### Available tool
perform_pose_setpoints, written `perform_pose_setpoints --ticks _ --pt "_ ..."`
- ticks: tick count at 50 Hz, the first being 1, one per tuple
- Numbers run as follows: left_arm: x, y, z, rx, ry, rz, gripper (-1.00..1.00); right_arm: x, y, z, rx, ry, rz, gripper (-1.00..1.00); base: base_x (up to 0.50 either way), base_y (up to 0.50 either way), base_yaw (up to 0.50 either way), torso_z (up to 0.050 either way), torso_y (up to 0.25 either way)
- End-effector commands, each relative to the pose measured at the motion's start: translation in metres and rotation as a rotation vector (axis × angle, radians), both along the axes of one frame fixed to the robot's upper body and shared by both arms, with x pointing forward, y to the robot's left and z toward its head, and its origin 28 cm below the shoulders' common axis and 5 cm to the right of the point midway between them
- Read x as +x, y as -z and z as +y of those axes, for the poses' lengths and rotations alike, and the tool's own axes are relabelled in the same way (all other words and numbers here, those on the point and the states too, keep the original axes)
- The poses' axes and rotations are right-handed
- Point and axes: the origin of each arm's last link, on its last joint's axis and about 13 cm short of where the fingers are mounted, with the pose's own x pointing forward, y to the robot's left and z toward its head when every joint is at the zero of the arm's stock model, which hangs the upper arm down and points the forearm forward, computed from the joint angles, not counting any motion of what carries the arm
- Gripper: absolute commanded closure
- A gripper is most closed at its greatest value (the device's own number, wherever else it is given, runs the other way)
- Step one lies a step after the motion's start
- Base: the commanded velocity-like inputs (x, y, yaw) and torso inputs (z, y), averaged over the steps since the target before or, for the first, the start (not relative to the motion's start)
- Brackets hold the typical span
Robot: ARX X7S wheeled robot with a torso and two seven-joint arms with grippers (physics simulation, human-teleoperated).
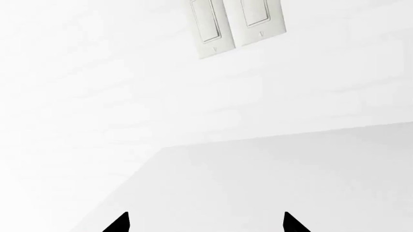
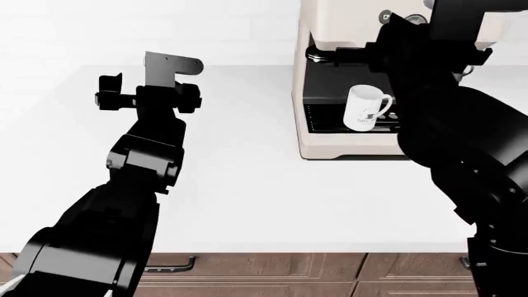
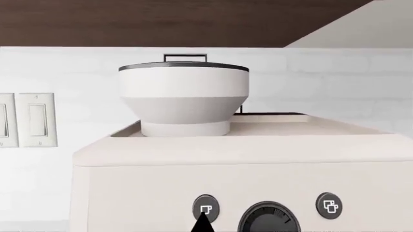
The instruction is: Pick the mug from the cabinet, place it under the coffee machine dispenser, and press the start button.
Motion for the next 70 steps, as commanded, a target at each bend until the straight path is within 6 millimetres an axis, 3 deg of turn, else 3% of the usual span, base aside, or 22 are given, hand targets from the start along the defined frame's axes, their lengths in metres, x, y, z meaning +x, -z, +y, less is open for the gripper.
perform_pose_setpoints --ticks 1,56,64,70 --pt "0.0 0.0 0.0 0.0 0.0 0.001 -1.0 0.004 0.002 0.0 0.006 0.002 0.011 1.0 0.0 0.0 0.0 0.0 0.0" --pt "0.0 0.0 0.0 0.001 0.001 0.0 -1.0 0.026 0.002 0.001 0.009 0.023 0.056 1.0 0.0 0.0 0.0 0.0 0.0" --pt "0.0 0.0 0.0 0.0 0.001 0.0 -1.0 0.019 0.001 0.001 0.011 0.014 0.041 1.0 0.0 0.0 0.0 0.0 0.0" --pt "0.0 0.0 0.0 0.0 0.001 -0.002 -1.0 0.004 -0.003 0.001 0.016 -0.005 0.004 1.0 0.0 0.0 0.0 0.0 0.0"
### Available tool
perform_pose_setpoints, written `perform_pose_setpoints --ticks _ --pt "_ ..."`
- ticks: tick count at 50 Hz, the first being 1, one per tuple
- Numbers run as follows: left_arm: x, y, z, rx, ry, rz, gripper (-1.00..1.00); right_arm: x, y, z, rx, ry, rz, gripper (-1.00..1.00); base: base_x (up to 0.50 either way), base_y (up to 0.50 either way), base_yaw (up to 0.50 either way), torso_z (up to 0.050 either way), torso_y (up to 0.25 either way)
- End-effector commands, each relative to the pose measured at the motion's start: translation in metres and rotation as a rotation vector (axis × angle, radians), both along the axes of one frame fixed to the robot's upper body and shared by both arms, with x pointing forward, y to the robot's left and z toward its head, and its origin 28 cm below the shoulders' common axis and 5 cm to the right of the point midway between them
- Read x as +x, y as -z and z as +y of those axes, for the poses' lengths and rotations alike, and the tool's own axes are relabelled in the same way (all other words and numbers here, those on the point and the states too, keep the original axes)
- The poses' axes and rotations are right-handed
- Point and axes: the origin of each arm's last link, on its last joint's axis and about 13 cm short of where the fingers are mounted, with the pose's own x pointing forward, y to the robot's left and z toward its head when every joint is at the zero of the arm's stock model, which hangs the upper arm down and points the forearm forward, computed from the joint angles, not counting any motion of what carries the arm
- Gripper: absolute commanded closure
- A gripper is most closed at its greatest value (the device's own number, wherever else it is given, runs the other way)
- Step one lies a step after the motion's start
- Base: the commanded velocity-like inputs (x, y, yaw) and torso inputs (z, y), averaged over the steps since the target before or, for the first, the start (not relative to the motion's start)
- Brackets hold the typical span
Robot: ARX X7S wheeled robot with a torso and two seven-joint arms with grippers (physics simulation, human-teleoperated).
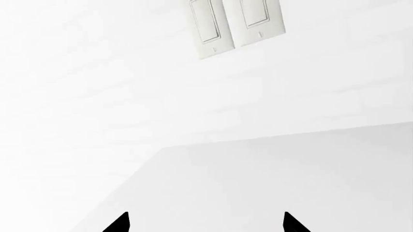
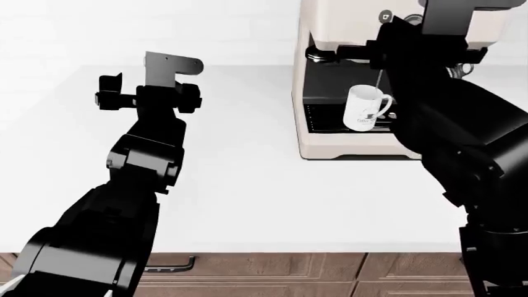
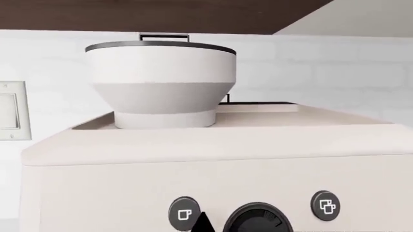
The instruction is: Pick the mug from the cabinet, place it under the coffee machine dispenser, and press the start button.
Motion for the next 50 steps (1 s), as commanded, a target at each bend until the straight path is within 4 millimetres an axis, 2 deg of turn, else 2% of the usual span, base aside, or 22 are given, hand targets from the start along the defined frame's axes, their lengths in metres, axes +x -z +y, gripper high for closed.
perform_pose_setpoints --ticks 1,14,15,21,23,31,32,33,35,39,44,50 --pt "0.0 0.0 0.0 0.0 0.0 -0.002 -1.0 -0.019 -0.005 0.004 0.016 -0.058 -0.045 1.0 0.0 0.0 0.0 0.0 0.0" --pt "0.0 0.0 0.0 0.001 -0.005 -0.005 -1.0 -0.055 -0.011 0.0 0.025 -0.087 -0.118 1.0 0.0 0.0 0.0 0.0 0.0" --pt "0.0 0.0 0.0 0.0 -0.005 -0.005 -1.0 -0.057 -0.011 0.001 0.02 -0.092 -0.121 -1.0 0.0 0.0 0.0 0.0 0.0" --pt "0.001 -0.003 0.0 -0.001 -0.005 -0.064 -1.0 -0.076 -0.011 0.0 0.026 -0.12 -0.154 -1.0 0.0 0.0 0.0 0.0 0.0" --pt "0.003 -0.01 -0.002 -0.034 0.017 -0.1 -1.0 -0.081 -0.011 0.0 0.032 -0.13 -0.168 -1.0 0.0 0.0 0.0 0.0 0.0" --pt "0.007 -0.056 -0.015 -0.159 0.175 -0.264 -1.0 -0.106 -0.001 -0.003 0.049 -0.156 -0.218 -1.0 0.0 0.0 0.0 0.0 0.0" --pt "-0.001 -0.029 -0.008 -0.168 0.148 -0.153 -1.0 -0.11 0.001 -0.003 0.053 -0.159 -0.227 -1.0 0.0 0.0 0.0 0.0 0.0" --pt "-0.009 -0.021 -0.005 -0.172 0.133 -0.09 -1.0 -0.113 0.002 -0.004 0.055 -0.16 -0.234 -1.0 0.0 0.0 0.0 0.0 0.0" --pt "-0.028 -0.028 -0.005 -0.166 0.146 -0.117 -1.0 -0.121 0.007 -0.004 0.054 -0.159 -0.256 -1.0 0.0 0.0 0.0 0.0 0.0" --pt "-0.082 -0.071 -0.012 -0.177 0.257 -0.373 -1.0 -0.135 0.015 -0.001 0.01 -0.166 -0.305 -1.0 0.0 0.0 0.0 0.0 0.0" --pt "-0.129 -0.067 -0.003 -0.217 0.272 -0.44 -1.0 -0.147 0.024 0.0 0.001 -0.164 -0.318 -1.0 0.0 0.0 0.0 0.0 0.0" --pt "-0.175 -0.069 0.008 -0.238 0.278 -0.53 -1.0 -0.158 0.033 0.002 0.019 -0.157 -0.334 -1.0 0.0 0.0 0.0 0.0 0.0"
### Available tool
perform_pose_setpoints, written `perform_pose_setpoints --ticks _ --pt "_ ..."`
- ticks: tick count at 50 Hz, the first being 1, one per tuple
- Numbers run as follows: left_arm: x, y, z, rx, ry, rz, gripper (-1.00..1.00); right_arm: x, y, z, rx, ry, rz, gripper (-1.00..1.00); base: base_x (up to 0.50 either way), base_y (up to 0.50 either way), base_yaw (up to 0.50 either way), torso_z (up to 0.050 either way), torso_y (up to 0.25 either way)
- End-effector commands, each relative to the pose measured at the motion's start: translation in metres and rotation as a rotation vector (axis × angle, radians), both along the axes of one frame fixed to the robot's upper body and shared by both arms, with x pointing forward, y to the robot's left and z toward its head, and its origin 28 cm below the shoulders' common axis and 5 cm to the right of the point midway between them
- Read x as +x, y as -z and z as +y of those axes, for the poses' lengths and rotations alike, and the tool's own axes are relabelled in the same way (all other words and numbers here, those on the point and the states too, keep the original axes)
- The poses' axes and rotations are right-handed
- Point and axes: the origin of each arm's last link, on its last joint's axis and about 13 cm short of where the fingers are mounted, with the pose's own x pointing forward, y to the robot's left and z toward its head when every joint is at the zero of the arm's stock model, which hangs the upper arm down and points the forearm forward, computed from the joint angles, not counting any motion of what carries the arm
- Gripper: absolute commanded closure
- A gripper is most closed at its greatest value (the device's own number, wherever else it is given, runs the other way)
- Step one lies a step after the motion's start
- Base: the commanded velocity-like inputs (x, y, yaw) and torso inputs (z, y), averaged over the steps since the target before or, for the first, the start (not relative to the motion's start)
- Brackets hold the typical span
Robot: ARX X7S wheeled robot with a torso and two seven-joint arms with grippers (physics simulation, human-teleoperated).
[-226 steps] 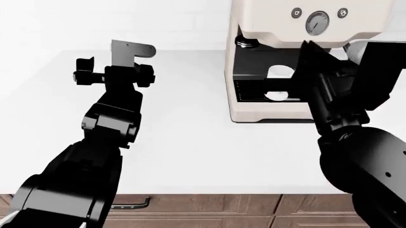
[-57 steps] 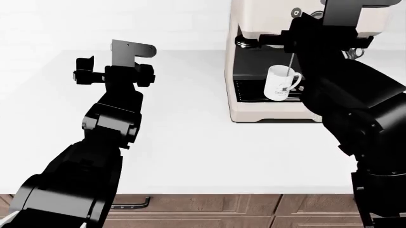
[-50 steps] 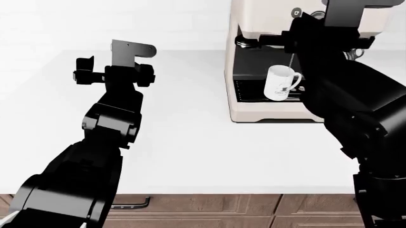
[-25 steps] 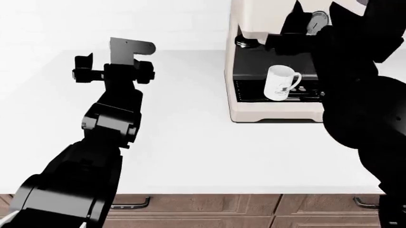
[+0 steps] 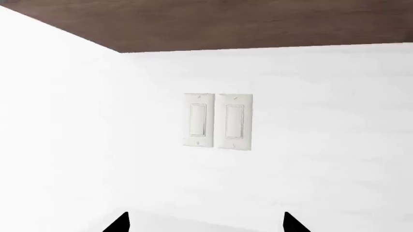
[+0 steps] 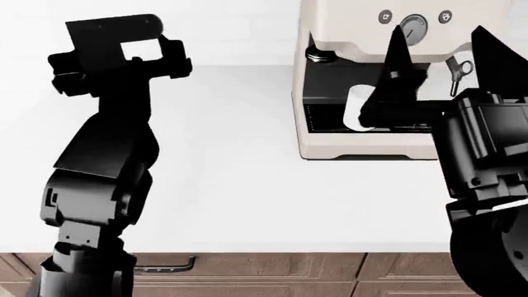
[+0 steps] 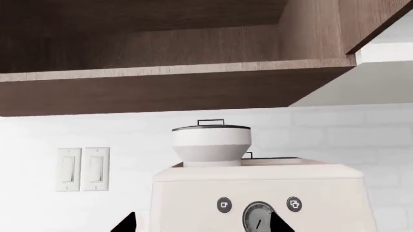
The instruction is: Pick the mug from the cabinet, place it under the coffee machine dispenser, and press the start button.
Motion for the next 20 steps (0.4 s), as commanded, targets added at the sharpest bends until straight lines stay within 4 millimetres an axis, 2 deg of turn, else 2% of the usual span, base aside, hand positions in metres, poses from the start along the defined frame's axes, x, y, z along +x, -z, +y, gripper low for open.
perform_pose_setpoints --ticks 1,10,13,20 --pt "-0.102 -0.008 0.011 -0.007 0.06 -0.183 -1.0 -0.028 0.018 0.003 0.01 -0.008 -0.048 -1.0 0.0 0.0 0.0 0.0 0.0" --pt "-0.129 0.013 0.022 -0.027 0.024 -0.228 -1.0 -0.034 0.031 0.002 0.034 -0.001 -0.068 -1.0 0.0 0.0 0.0 0.0 0.0" --pt "-0.137 0.021 0.026 -0.071 0.049 -0.299 -1.0 -0.034 0.034 0.002 0.027 0.012 -0.067 -1.0 0.0 0.0 0.0 0.0 0.0" --pt "-0.158 0.019 0.029 -0.106 0.071 -0.439 -1.0 -0.042 0.034 0.002 0.023 0.036 -0.075 -1.0 0.0 0.0 0.0 0.0 0.0"
